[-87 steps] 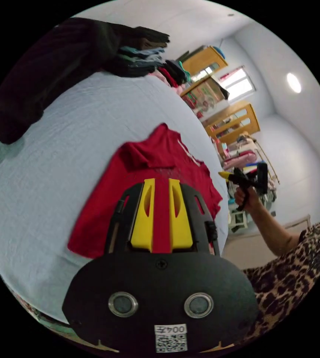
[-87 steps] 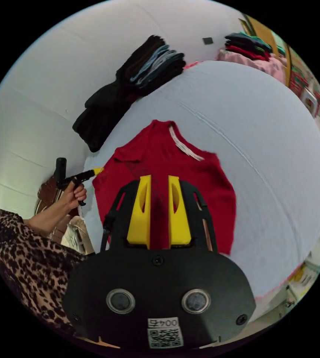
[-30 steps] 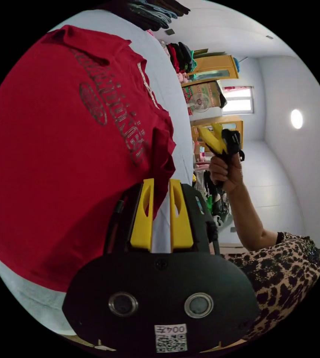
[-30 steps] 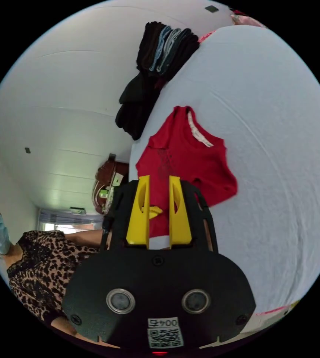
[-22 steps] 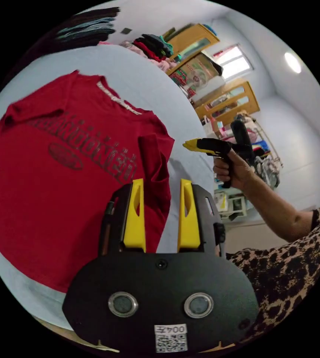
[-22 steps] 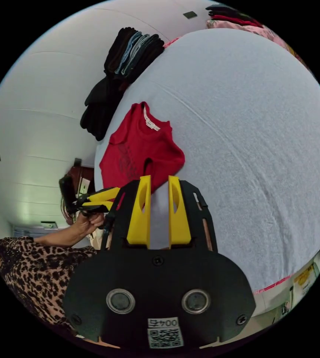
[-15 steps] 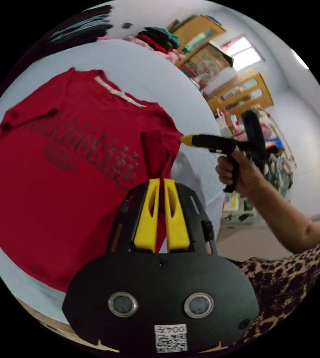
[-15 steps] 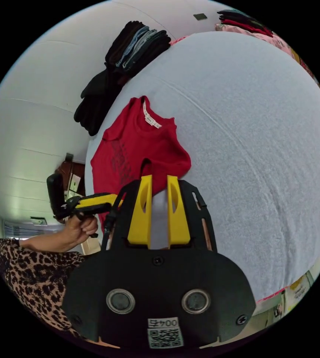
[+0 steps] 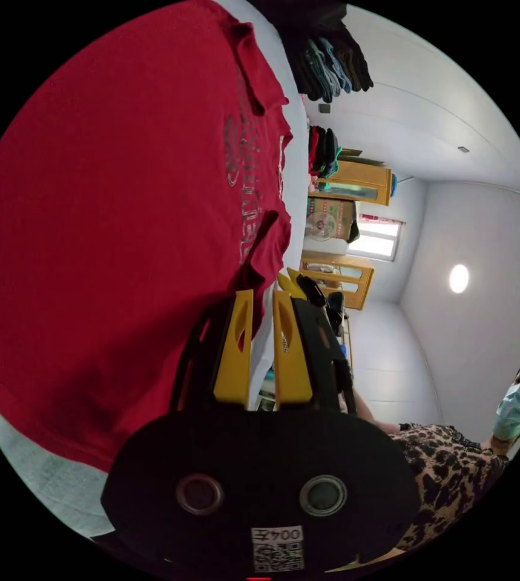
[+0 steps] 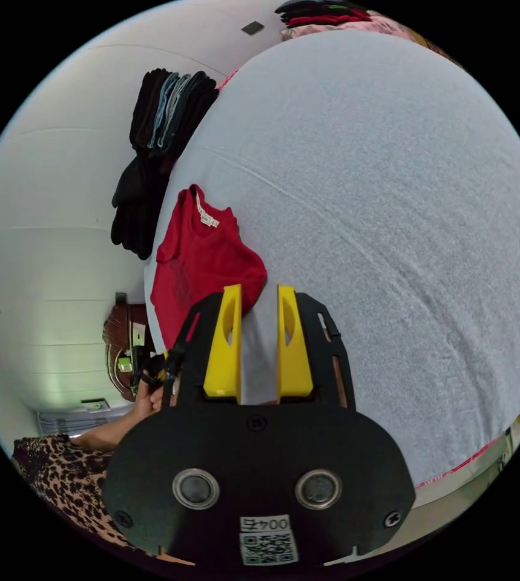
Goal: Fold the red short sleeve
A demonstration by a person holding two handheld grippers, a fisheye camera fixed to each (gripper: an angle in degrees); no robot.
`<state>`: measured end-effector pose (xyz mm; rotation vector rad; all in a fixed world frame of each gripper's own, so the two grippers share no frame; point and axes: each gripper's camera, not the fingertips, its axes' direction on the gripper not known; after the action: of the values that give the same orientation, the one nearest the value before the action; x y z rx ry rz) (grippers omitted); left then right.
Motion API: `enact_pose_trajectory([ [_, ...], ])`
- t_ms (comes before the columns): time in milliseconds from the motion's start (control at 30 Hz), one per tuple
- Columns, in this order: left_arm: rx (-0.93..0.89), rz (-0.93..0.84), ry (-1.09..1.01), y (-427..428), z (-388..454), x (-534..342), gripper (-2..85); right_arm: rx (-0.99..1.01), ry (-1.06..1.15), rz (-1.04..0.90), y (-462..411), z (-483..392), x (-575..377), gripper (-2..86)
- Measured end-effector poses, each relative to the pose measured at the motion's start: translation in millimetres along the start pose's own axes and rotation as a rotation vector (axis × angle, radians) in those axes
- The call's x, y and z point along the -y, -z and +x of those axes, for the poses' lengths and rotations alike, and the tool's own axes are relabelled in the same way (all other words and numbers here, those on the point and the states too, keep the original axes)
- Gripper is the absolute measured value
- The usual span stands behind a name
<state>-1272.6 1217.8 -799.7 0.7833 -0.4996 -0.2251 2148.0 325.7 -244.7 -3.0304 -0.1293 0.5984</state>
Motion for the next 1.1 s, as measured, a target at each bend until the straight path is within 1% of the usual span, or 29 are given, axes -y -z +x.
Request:
enact_pose_trajectory([
  [133,-0.01,-0.02,-0.008,-4,7,-5,6.3,0.018,-0.009,-0.004,-9,-6,7,9.6],
  [233,-0.008,-0.032,-0.005,-12,13,-12,6.6,-0.017,0.005,0.014,-8,-17,9,9.5],
  [333,0.021,-0.056,-0.003,-24,19,-11,6.8,-0.07,0.14,0.035,-4,-45,9,9.3],
  [500,0.051,-0.085,0.006,-47,26,-1,6.8,-0.198,0.479,-0.099,-27,-104,23,8.5],
  [700,0.062,-0.067,0.022,-60,28,3,6.3,-0.298,0.675,-0.242,-63,-144,45,8.6],
  [833,0.082,-0.066,0.011,-66,34,6,6.1,-0.305,0.73,-0.345,-86,-158,54,7.5],
  [900,0.095,-0.06,0.011,-68,38,6,5.7,-0.338,0.757,-0.379,-95,-166,55,4.9],
  [1000,0.101,-0.048,0.026,-71,37,6,4.9,-0.358,0.762,-0.384,-99,-173,59,1.5],
  [1100,0.111,-0.035,0.038,-73,36,8,4.0,-0.351,0.76,-0.391,-100,-179,63,0.2],
])
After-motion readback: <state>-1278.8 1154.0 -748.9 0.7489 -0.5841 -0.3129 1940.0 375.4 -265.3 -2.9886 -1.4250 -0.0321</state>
